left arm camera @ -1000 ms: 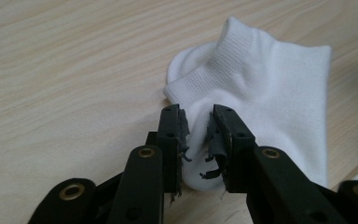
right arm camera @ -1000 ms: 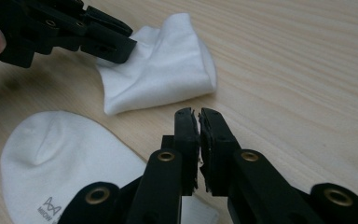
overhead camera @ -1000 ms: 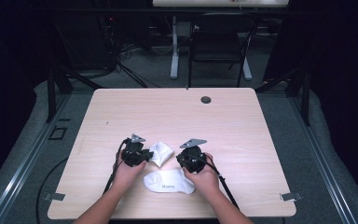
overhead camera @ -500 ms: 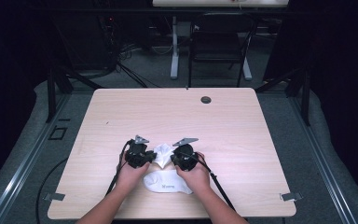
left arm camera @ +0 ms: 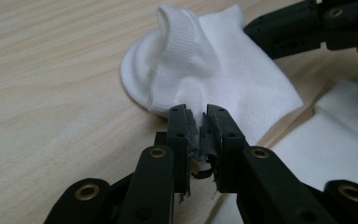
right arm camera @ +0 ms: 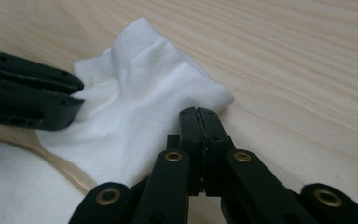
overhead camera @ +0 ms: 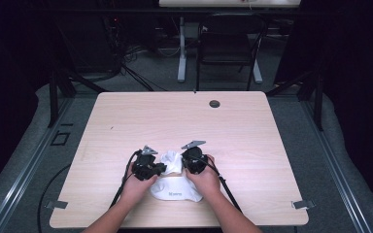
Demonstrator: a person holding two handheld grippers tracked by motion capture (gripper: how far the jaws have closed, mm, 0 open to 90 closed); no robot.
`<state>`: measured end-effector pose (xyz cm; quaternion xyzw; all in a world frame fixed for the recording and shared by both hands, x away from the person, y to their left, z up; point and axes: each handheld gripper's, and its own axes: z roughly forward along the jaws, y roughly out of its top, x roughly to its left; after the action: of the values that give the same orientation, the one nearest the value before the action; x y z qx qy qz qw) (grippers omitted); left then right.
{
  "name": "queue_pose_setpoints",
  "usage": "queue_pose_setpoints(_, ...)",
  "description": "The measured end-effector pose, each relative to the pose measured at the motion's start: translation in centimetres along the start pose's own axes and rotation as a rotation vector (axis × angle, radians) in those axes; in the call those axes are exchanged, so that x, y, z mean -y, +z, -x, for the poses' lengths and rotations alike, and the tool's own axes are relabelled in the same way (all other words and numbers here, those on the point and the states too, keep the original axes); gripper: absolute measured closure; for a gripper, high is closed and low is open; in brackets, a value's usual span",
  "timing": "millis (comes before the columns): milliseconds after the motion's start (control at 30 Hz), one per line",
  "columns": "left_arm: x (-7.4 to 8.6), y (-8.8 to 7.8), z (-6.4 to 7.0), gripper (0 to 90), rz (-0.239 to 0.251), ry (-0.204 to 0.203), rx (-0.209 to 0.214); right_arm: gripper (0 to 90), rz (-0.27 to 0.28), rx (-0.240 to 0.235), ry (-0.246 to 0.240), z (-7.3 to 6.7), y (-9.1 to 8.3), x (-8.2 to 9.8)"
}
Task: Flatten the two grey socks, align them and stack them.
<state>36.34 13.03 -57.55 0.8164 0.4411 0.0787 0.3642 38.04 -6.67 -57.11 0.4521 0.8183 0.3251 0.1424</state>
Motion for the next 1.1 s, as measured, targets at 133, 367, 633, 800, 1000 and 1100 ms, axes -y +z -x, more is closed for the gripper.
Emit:
queue_pose_setpoints(133,0.1,0.0,0.2,78.8,0.005,-0.001,0.002,90.0,0.015,0.002,0.006,0.1,-0.5,-0.1)
queue_pose_setpoints(367,-0.1,-0.7,-0.2,76.9,0.026,-0.013,-0.011,89.4,0.050,-0.021,-0.003,-0.7,-1.7,-0.3)
queue_pose_setpoints(633,-0.2,-1.5,-1.4,75.7,0.035,-0.031,-0.041,88.6,0.040,-0.054,-0.026,-2.0,-1.4,0.2)
queue_pose_setpoints(800,-0.3,-1.9,-1.9,74.9,0.042,-0.036,-0.053,88.7,0.014,-0.043,-0.027,-1.7,-0.7,0.4)
queue_pose_setpoints(1000,-0.3,-2.2,-2.3,73.3,0.047,-0.036,-0.063,89.4,-0.005,-0.028,-0.030,-1.2,-0.4,0.5)
queue_pose_setpoints(1100,-0.3,-2.3,-2.5,72.7,0.051,-0.039,-0.069,89.4,-0.009,-0.028,-0.032,-1.0,-0.3,0.5)
